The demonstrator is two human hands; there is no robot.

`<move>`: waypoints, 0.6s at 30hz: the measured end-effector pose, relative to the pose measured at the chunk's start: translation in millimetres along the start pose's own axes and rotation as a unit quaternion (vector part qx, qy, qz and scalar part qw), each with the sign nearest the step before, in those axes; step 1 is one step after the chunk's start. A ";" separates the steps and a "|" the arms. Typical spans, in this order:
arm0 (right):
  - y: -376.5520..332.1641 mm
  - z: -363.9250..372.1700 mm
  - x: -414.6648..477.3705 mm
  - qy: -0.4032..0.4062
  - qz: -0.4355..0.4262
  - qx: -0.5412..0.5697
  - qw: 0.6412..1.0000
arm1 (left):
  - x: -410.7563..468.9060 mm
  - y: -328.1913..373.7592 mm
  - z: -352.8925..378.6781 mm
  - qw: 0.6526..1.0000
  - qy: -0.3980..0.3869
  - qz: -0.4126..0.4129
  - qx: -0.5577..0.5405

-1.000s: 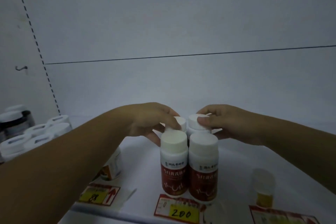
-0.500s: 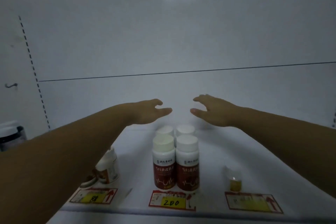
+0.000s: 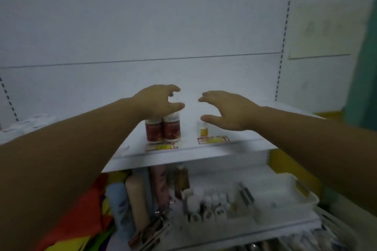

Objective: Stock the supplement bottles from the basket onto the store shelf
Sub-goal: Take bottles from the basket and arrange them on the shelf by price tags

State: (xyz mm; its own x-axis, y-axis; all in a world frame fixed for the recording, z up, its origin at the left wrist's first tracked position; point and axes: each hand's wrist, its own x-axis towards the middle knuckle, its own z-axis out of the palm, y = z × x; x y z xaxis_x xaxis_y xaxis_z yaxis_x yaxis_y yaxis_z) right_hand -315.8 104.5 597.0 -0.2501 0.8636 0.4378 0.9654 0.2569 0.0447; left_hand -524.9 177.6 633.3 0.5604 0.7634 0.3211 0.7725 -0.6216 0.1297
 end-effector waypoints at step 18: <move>71.2 208.0 -161.7 -0.209 0.091 0.034 0.973 | -63.7 13.3 257.2 0.932 -0.301 -0.106 -0.174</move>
State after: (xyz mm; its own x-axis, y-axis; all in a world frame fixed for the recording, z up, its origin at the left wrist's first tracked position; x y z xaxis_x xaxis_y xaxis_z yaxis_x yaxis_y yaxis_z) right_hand -222.0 73.4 342.6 -0.0978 0.9948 0.0277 0.9929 0.0994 -0.0657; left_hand -473.5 165.8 373.3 0.5525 0.7708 -0.3172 0.8002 -0.3840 0.4607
